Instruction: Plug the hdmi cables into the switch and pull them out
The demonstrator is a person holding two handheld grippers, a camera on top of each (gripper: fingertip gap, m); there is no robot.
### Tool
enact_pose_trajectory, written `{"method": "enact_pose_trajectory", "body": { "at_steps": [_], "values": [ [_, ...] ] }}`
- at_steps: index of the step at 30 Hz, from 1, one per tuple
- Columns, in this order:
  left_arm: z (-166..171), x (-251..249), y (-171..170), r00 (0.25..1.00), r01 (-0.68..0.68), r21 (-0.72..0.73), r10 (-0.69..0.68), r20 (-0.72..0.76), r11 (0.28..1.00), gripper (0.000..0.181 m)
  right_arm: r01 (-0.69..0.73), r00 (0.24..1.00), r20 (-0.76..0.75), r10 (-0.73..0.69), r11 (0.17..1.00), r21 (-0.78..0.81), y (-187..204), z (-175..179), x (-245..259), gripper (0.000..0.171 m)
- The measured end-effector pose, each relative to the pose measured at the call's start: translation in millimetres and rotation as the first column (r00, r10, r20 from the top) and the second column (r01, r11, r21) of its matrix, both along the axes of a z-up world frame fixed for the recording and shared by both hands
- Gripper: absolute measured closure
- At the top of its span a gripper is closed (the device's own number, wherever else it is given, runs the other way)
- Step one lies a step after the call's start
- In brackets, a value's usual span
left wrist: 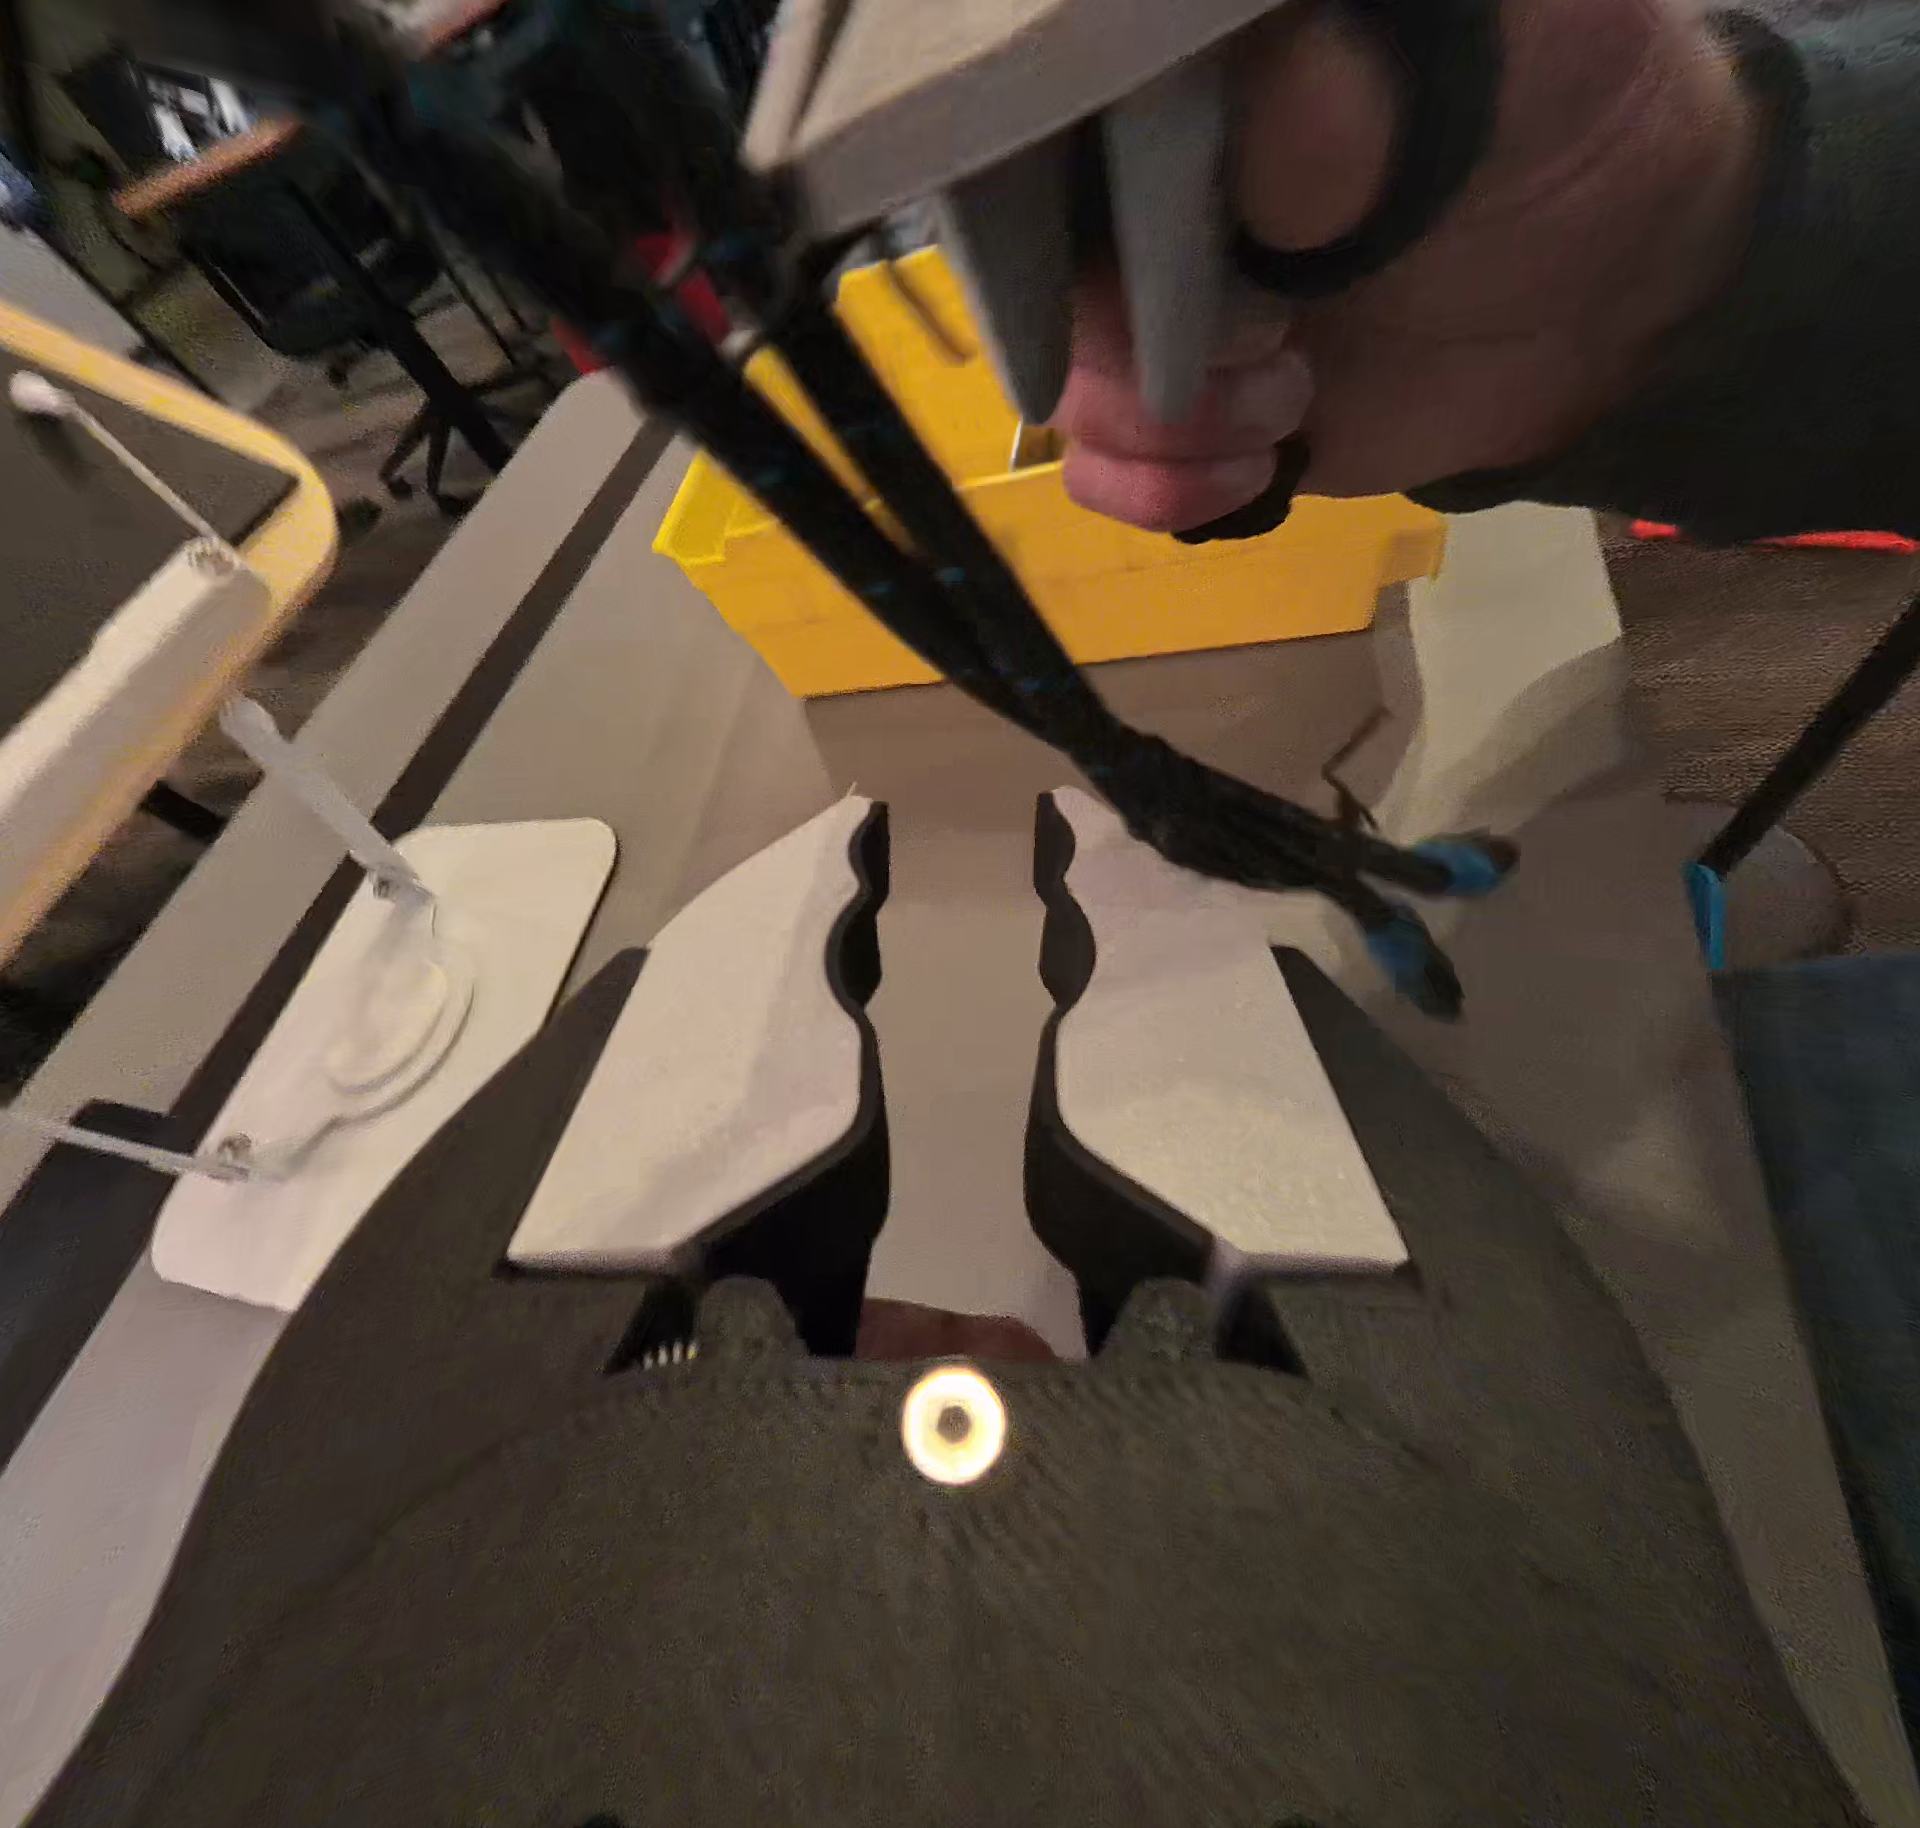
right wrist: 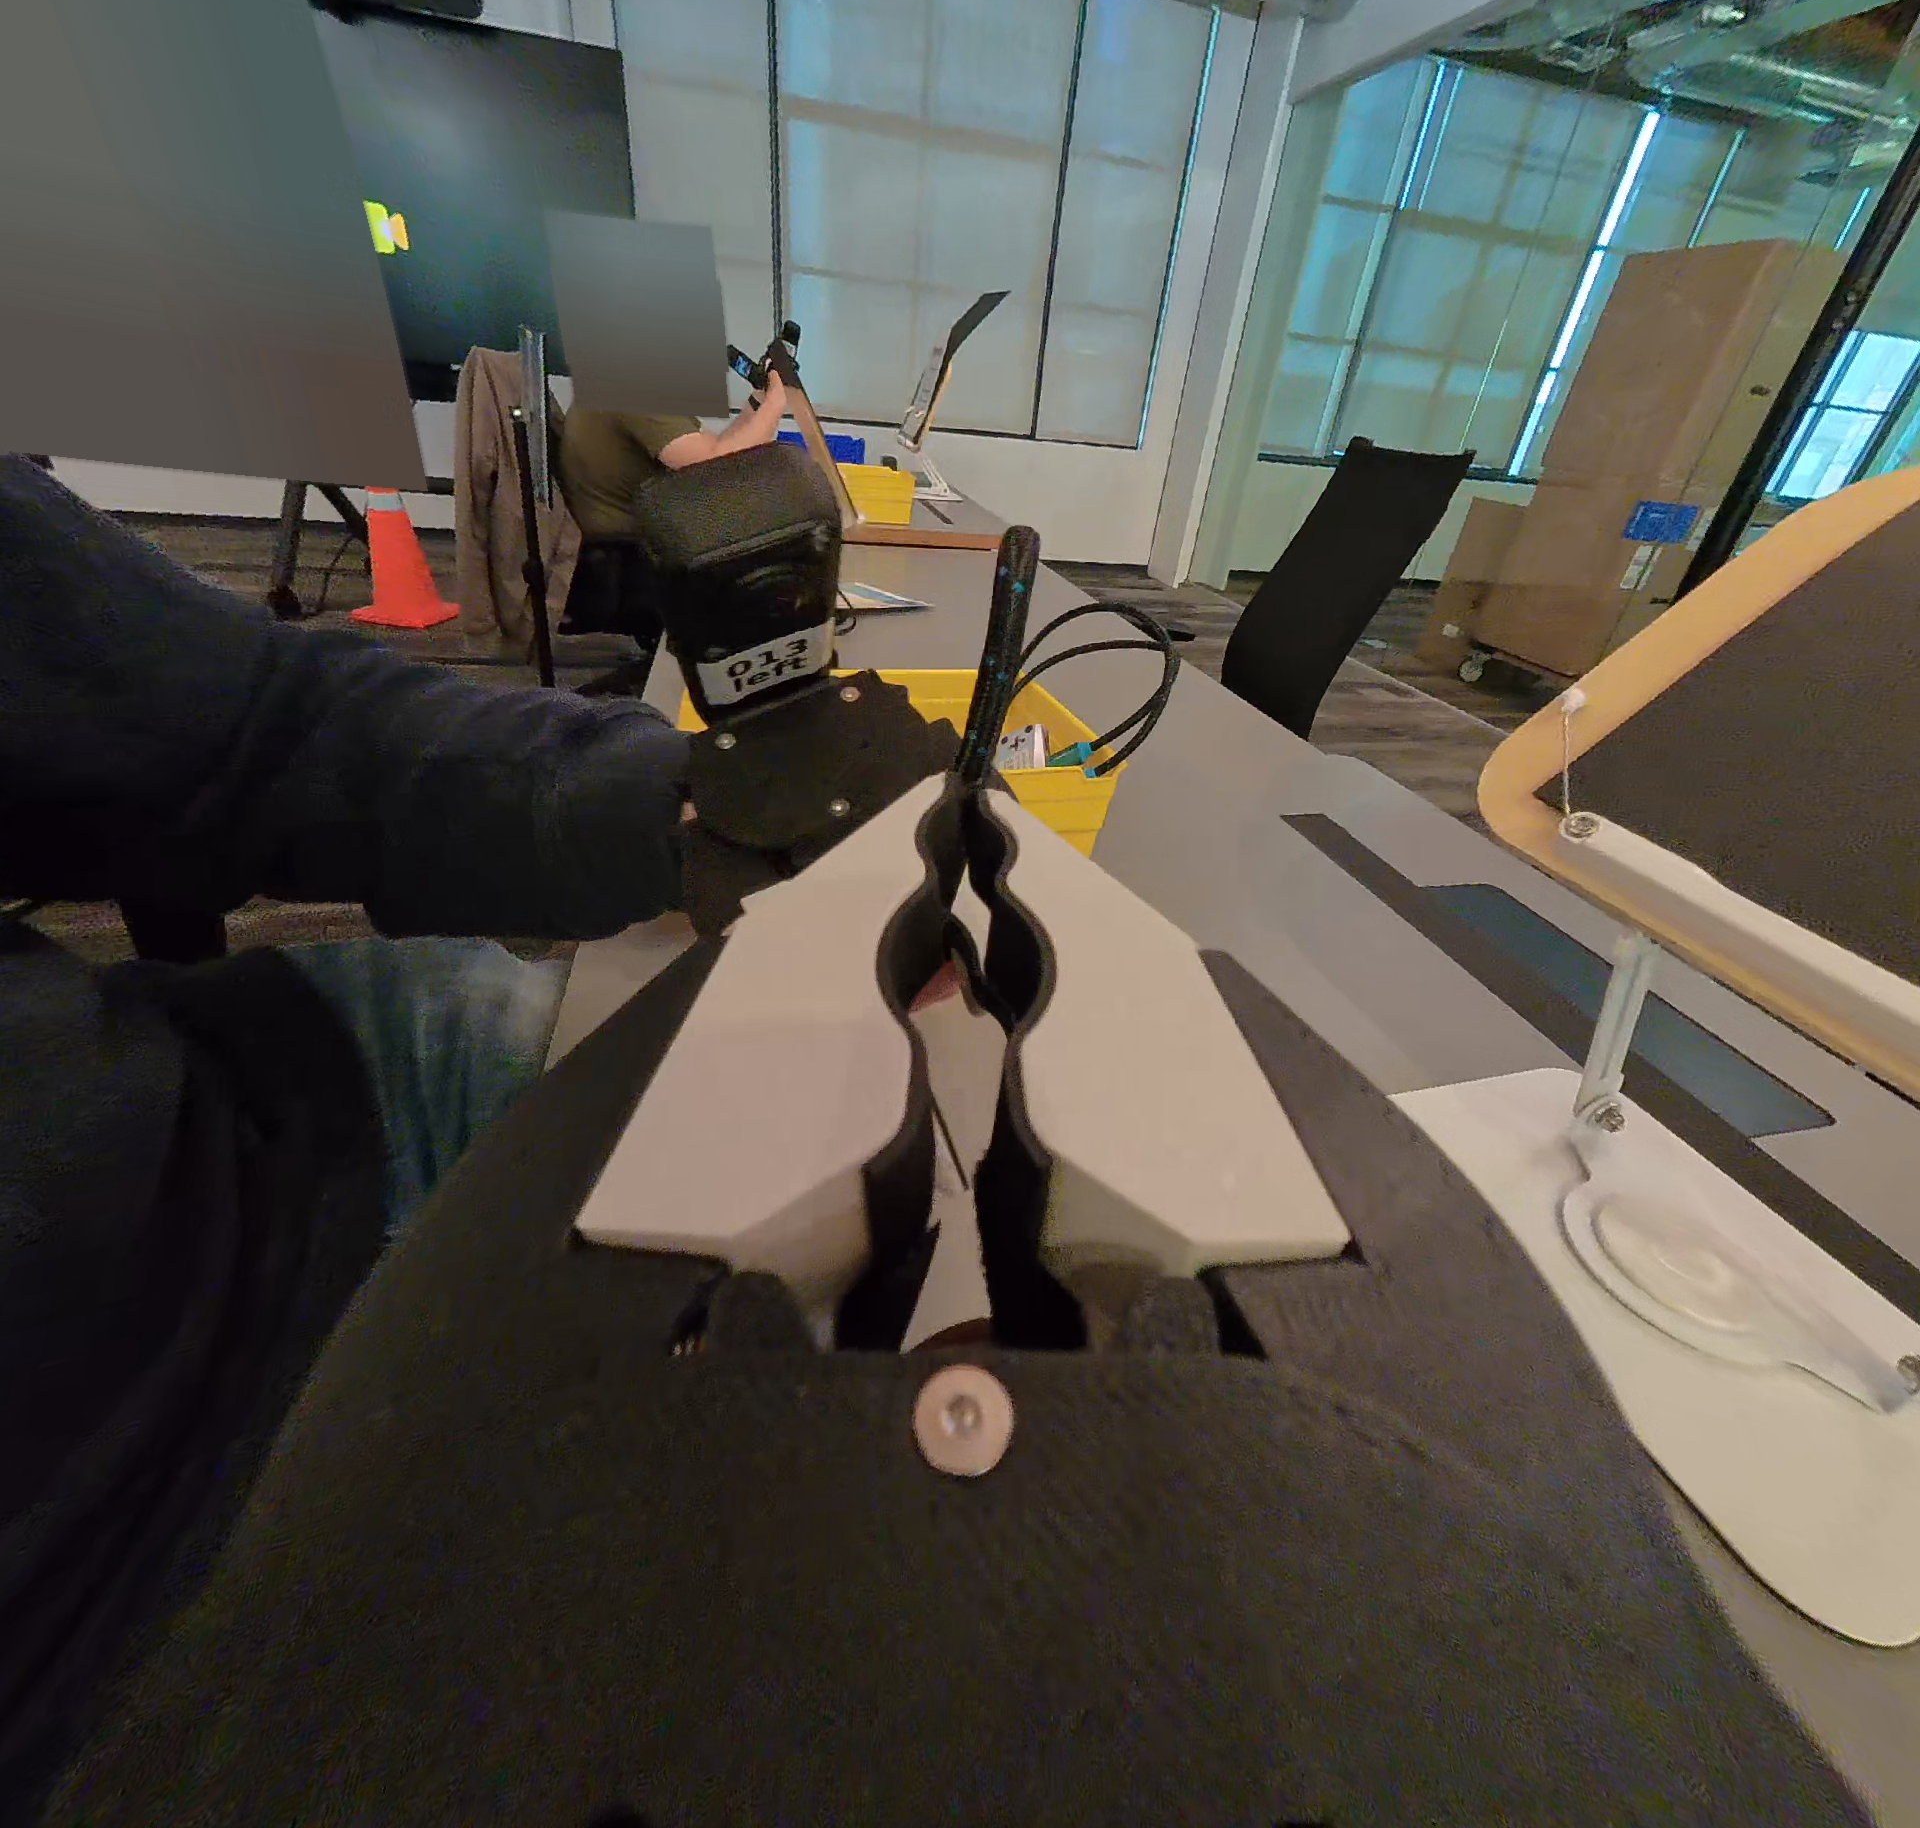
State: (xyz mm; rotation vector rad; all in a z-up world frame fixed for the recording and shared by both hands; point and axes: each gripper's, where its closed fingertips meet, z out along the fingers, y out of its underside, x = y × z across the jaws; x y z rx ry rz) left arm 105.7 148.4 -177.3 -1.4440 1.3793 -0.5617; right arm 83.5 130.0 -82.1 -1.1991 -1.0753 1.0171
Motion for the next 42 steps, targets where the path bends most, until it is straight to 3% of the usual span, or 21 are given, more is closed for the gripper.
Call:
{"method": "enact_pose_trajectory", "body": {
  "at_steps": [8,13,18,22,25,28,35,42],
  "values": [
    [11.1,19.4,-27.7,0.996,0.064,0.092,-0.069,0.054,0.994,0.149,0.051,0.999,0.012,-0.051,0.997,-0.053,15.8,-2.4,2.2,0.171],
    [20.8,26.9,-37.3,0.974,0.099,-0.029,-0.091,0.208,0.995,0.151,0.035,0.999,-0.024,-0.038,0.993,-0.109,19.4,-0.8,6.9,0.171],
    [15.2,27.5,-23.4,0.914,0.147,-0.308,-0.011,0.405,0.940,0.132,0.018,0.999,-0.039,-0.023,0.992,-0.124,18.4,-0.4,4.9,0.171],
    [4.9,32.7,-13.0,0.898,0.150,-0.390,0.040,0.438,0.908,0.141,-0.012,0.998,-0.066,0.002,0.989,-0.144,15.9,0.3,0.4,0.171],
    [-8.2,37.8,-14.5,0.908,0.158,-0.420,0.035,0.418,0.894,0.170,0.015,0.998,-0.056,-0.022,0.992,-0.128,20.1,1.1,1.3,0.171],
    [-11.4,33.5,-24.6,0.917,0.192,-0.458,0.007,0.398,0.868,0.170,0.089,0.996,-0.020,-0.092,0.990,-0.106,33.6,-7.5,9.2,0.171],
    [4.5,12.8,-57.7,0.922,0.260,-0.536,-0.041,0.386,0.803,0.138,0.254,0.958,0.135,-0.251,0.967,-0.006,54.5,-37.6,18.0,0.171],
    [33.3,2.7,-74.9,0.828,0.427,-0.599,-0.026,0.560,0.677,0.114,0.302,0.922,0.234,-0.309,0.951,0.069,57.9,-56.1,16.8,0.171]
  ]
}}
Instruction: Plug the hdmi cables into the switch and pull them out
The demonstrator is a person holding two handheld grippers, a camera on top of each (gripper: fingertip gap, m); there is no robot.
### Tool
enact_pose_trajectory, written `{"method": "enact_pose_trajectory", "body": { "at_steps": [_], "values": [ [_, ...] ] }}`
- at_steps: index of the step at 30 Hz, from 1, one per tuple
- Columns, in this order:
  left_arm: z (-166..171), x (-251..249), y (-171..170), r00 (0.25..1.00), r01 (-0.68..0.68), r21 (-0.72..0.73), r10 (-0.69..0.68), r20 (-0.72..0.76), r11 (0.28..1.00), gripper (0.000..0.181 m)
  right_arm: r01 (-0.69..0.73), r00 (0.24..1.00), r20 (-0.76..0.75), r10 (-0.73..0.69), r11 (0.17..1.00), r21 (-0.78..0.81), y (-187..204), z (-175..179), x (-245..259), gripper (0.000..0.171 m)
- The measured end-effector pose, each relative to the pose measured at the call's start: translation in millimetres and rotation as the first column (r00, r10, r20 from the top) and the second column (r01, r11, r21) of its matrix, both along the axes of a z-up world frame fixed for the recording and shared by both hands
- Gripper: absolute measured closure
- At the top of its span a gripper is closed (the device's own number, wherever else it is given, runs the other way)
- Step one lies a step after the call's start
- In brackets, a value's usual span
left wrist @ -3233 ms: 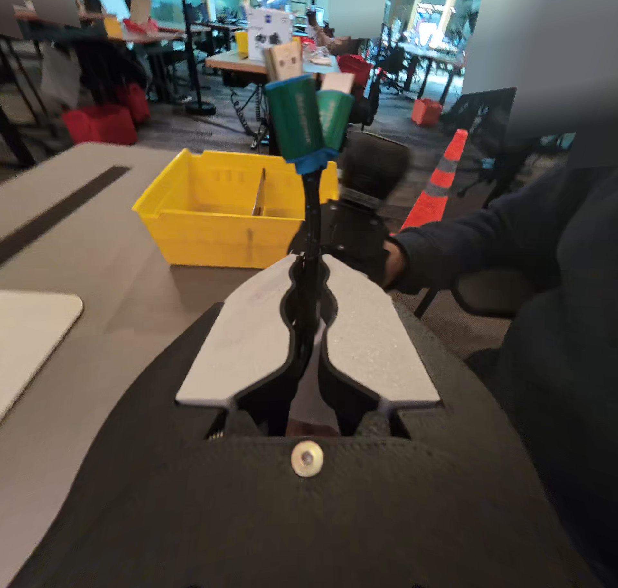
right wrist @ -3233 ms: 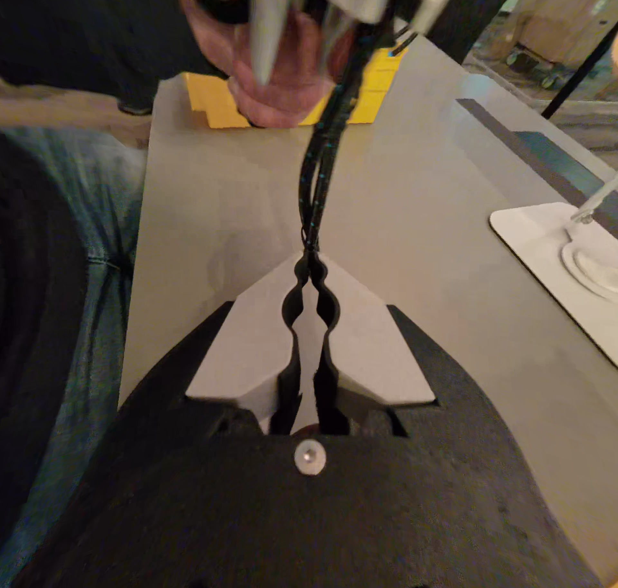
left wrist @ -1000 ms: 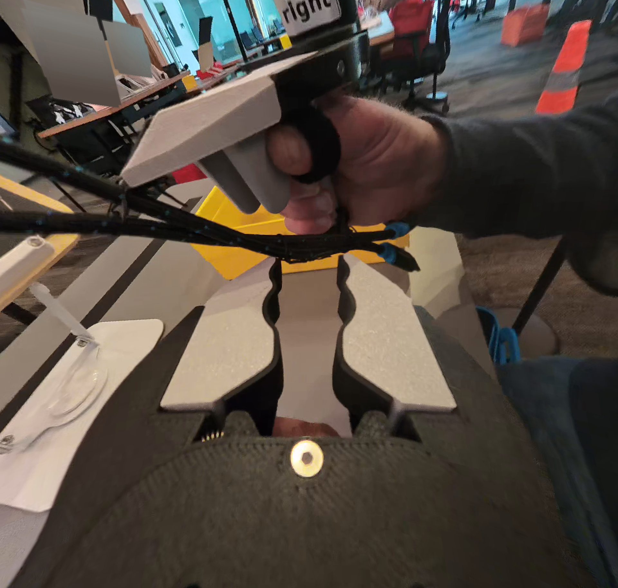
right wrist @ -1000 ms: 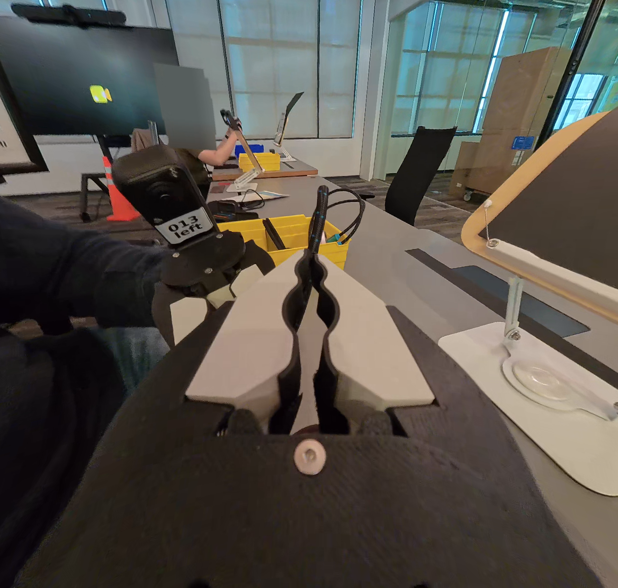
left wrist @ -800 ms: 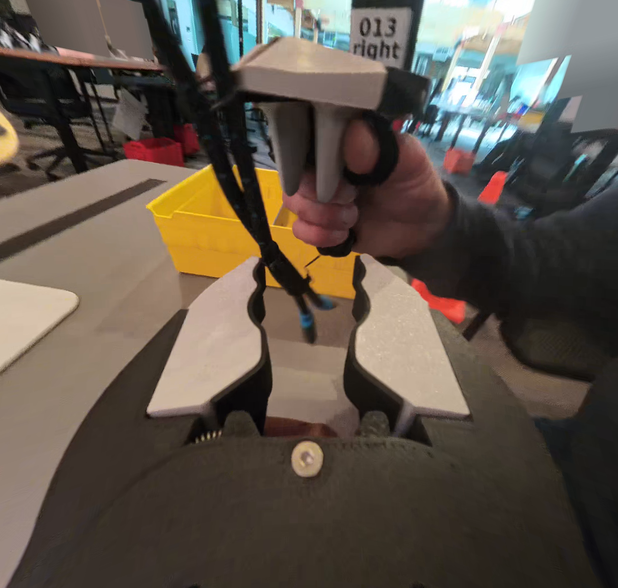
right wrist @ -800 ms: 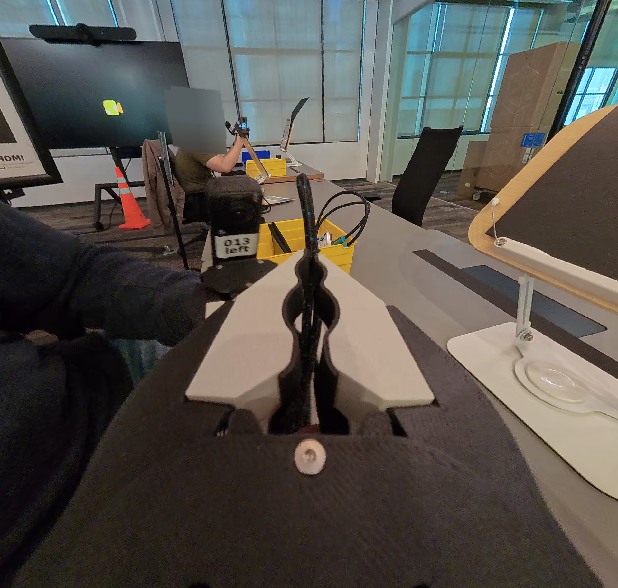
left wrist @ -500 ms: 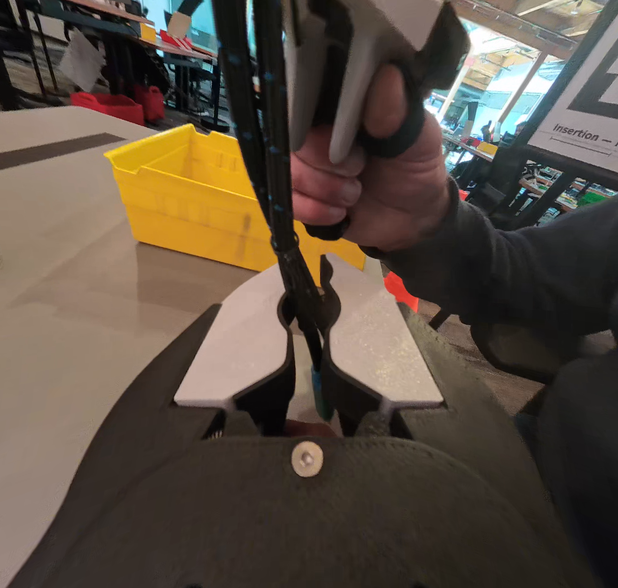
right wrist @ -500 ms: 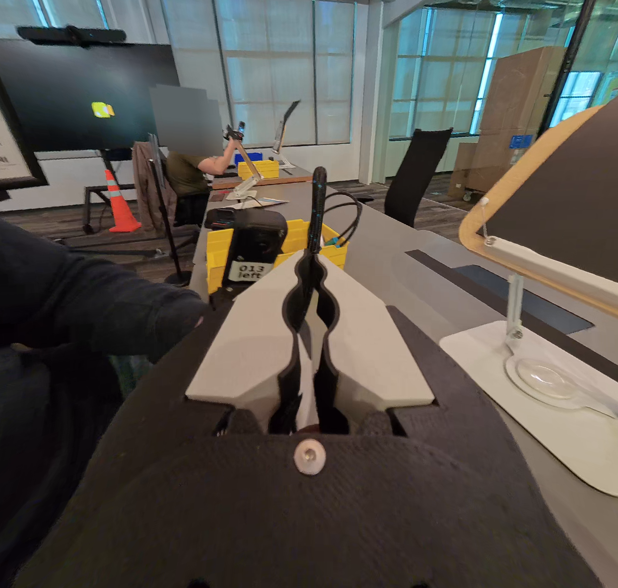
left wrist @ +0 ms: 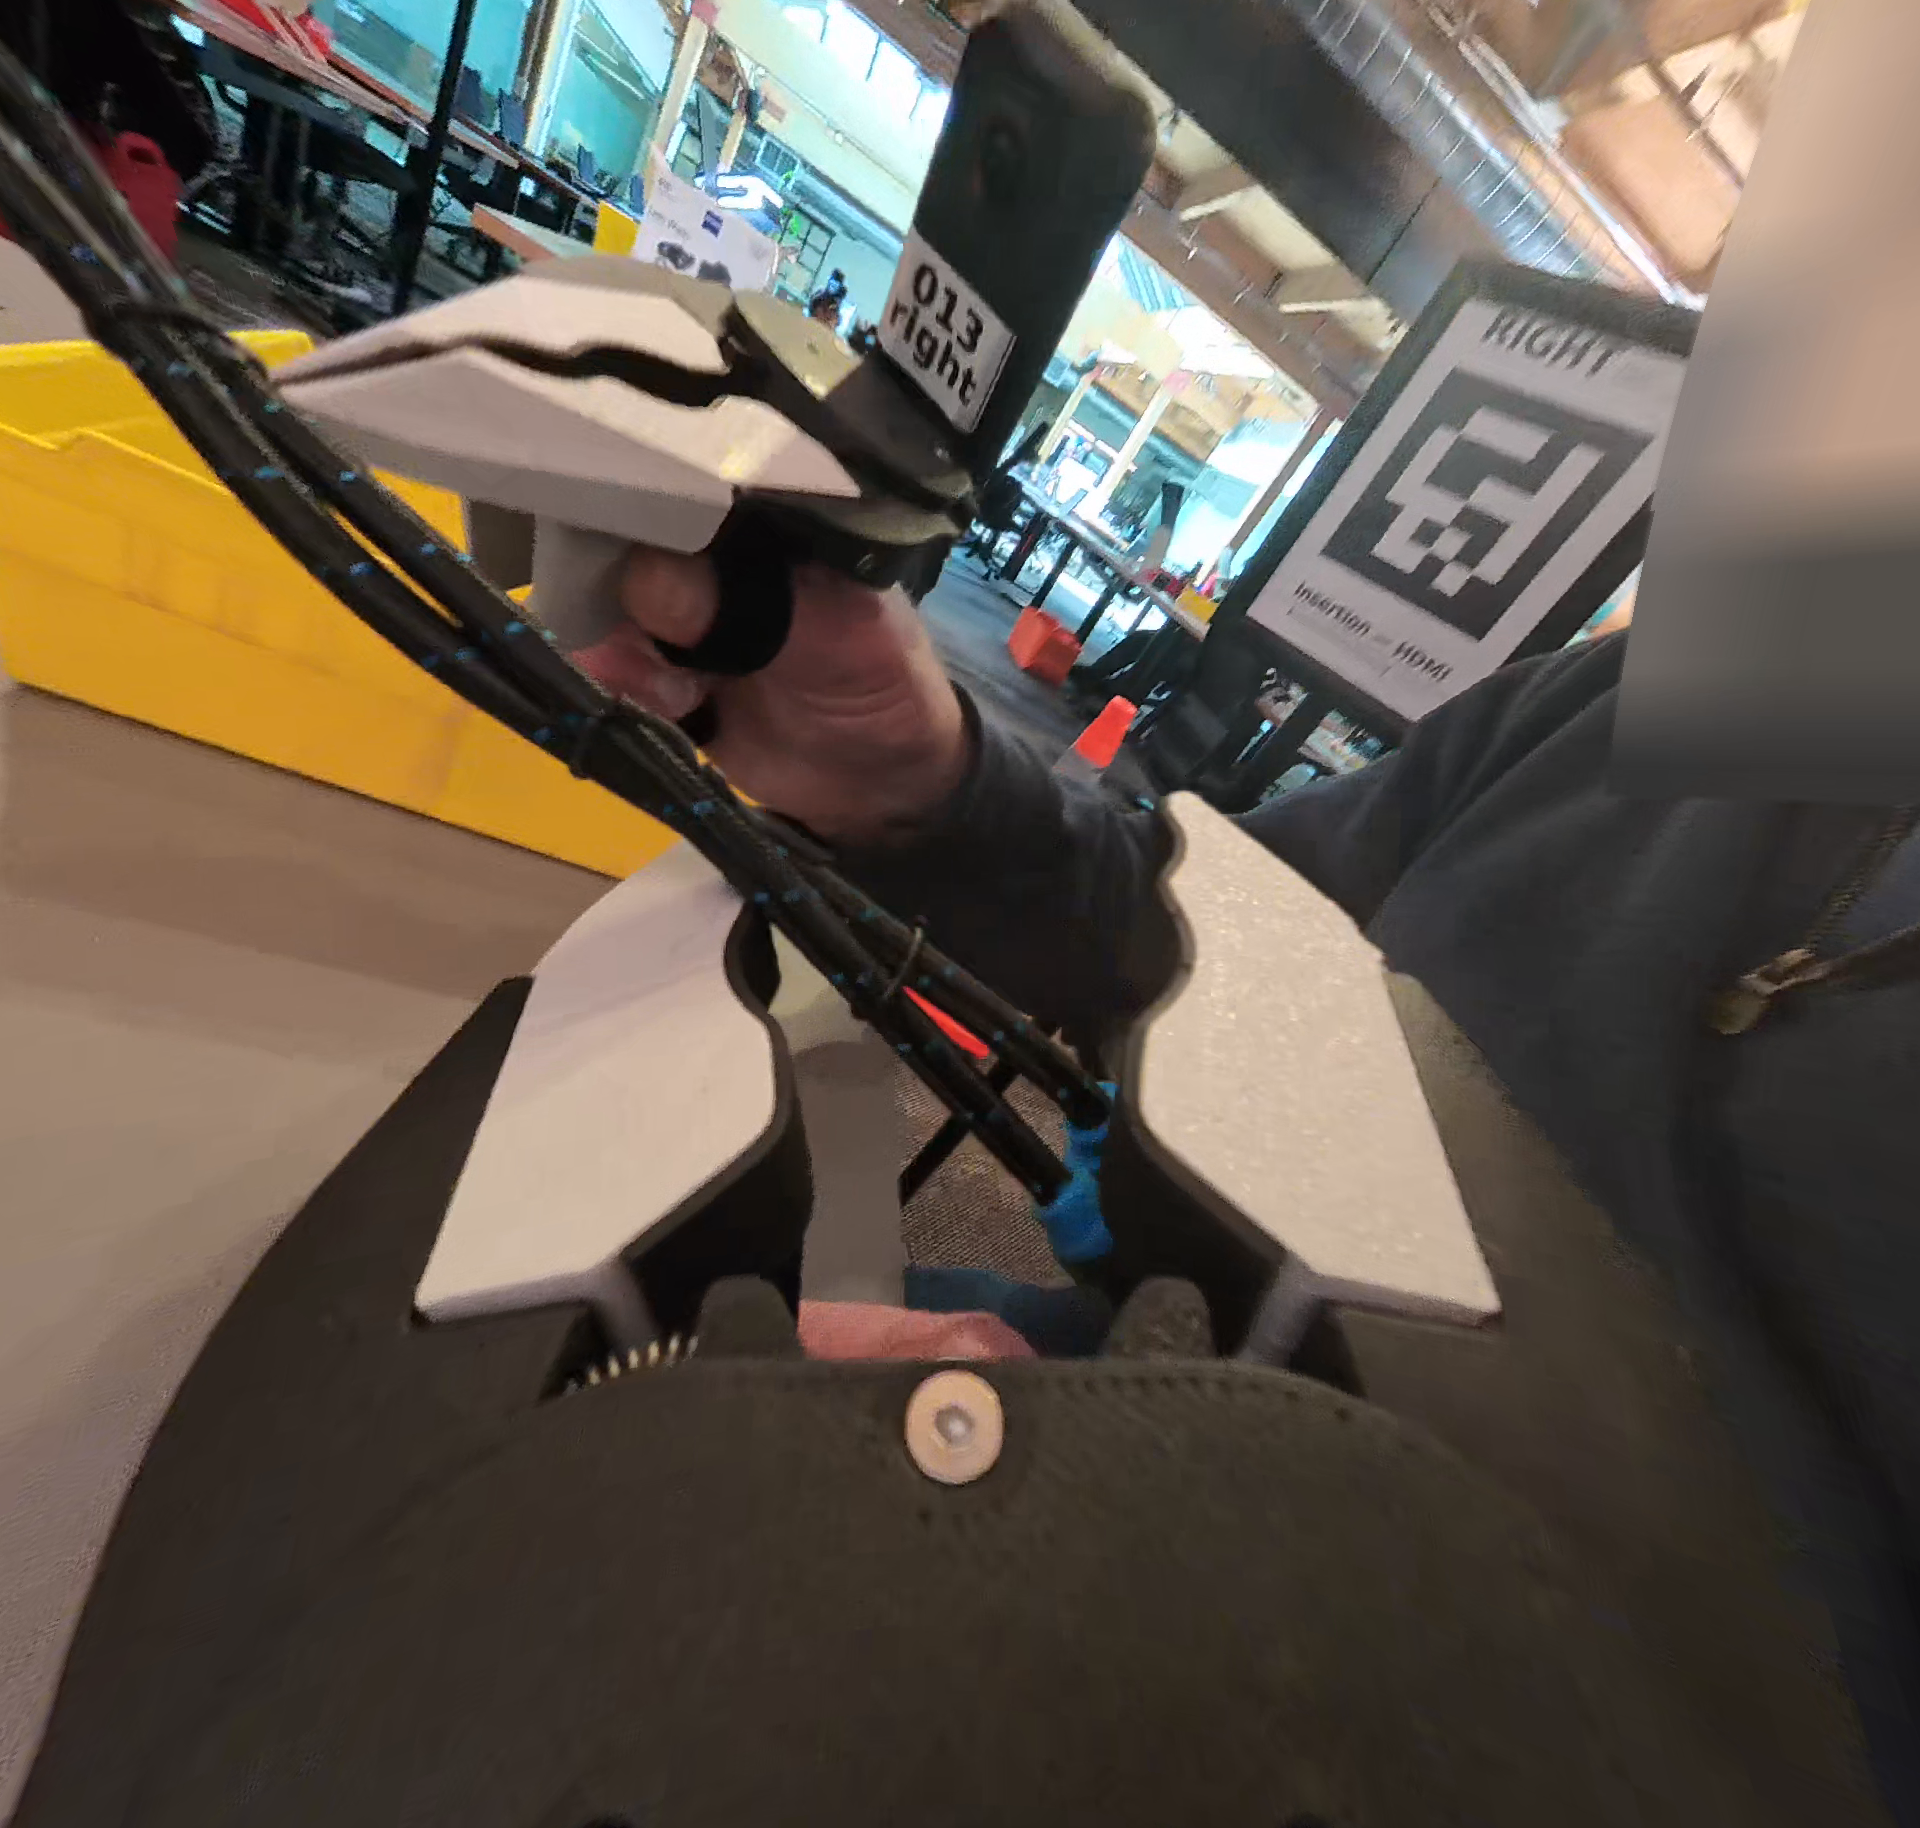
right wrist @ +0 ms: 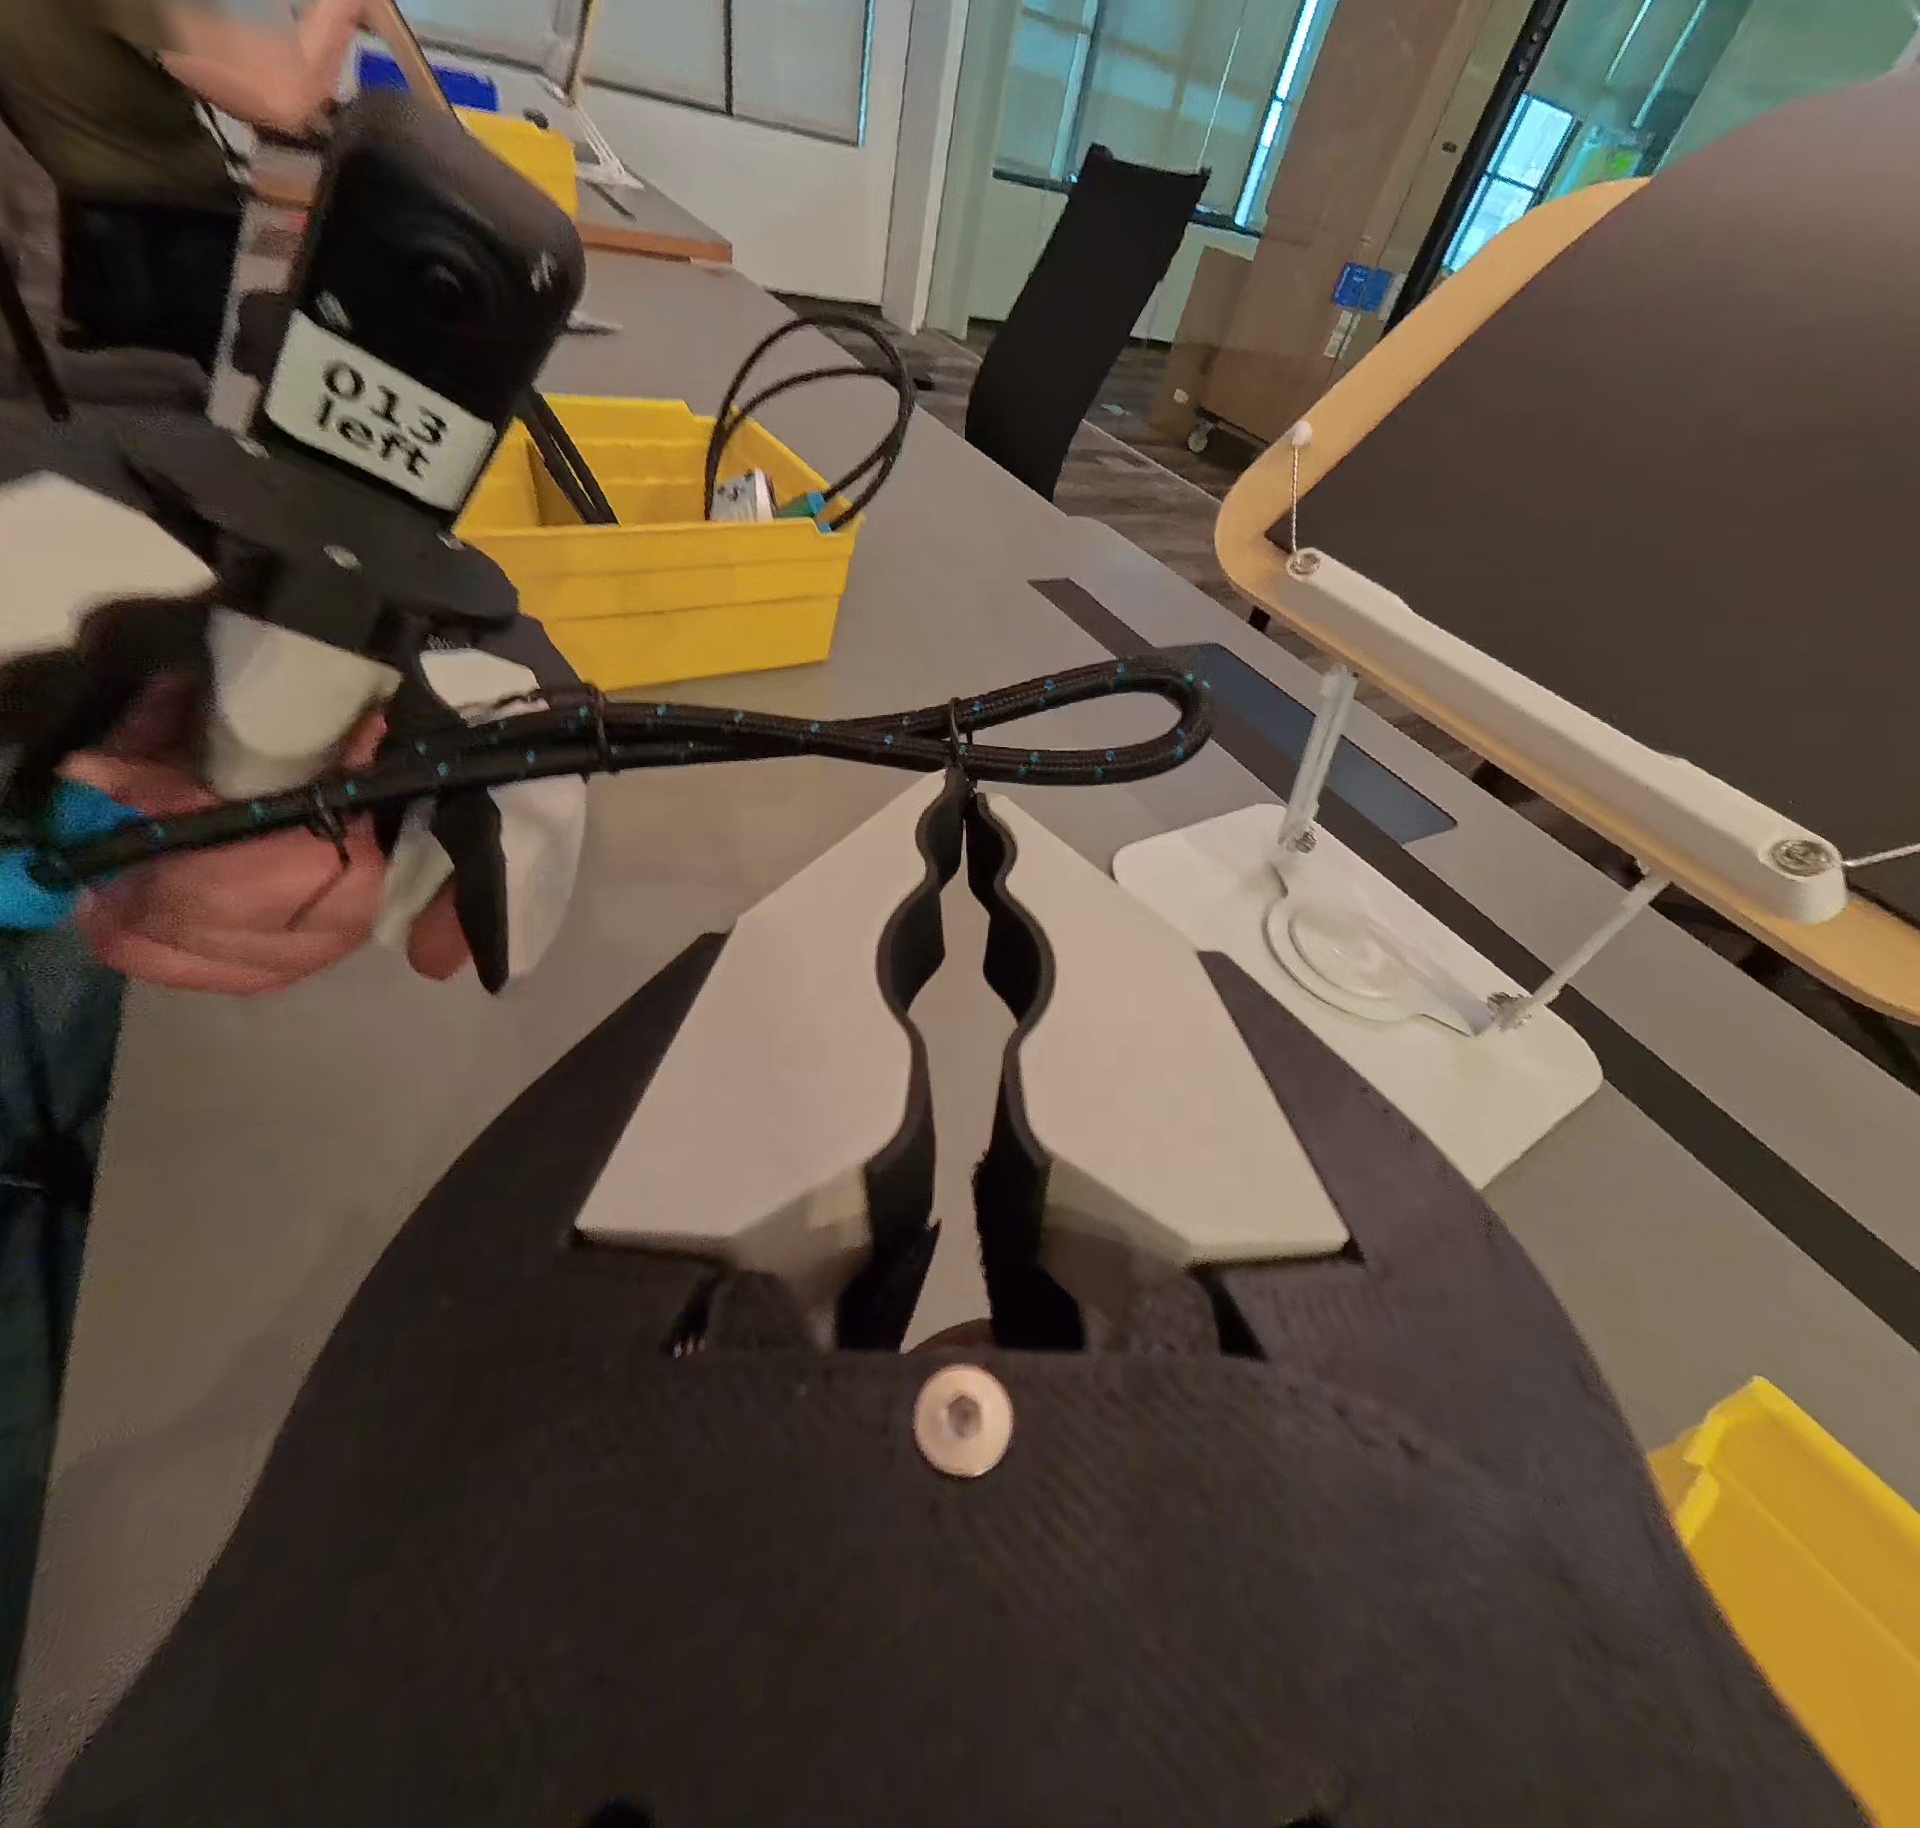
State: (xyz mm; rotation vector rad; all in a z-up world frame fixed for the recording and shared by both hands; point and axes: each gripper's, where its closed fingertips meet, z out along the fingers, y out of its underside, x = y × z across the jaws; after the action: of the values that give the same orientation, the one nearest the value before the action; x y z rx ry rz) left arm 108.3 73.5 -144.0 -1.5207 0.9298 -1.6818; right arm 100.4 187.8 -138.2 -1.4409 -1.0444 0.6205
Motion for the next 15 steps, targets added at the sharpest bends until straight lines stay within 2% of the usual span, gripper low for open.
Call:
{"method": "enact_pose_trajectory", "body": {
  "at_steps": [5,10,15],
  "values": [
    [-1.0,-0.9,-6.1,1.000,0.026,-0.056,-0.027,-0.006,0.998,0.100,0.043,0.992,0.119,-0.049,0.998,0.055,2.6,-20.8,-0.9,0.171],
    [-4.1,-8.2,-3.0,1.000,-0.002,-0.114,0.000,-0.021,0.993,0.097,0.052,0.966,0.247,-0.073,0.994,0.092,1.6,-46.3,-6.5,0.171],
    [-5.9,-20.9,11.3,0.995,-0.040,-0.307,0.067,0.077,0.951,0.088,0.033,0.881,0.457,-0.123,0.980,0.198,1.6,-82.2,-11.8,0.171]
  ]
}}
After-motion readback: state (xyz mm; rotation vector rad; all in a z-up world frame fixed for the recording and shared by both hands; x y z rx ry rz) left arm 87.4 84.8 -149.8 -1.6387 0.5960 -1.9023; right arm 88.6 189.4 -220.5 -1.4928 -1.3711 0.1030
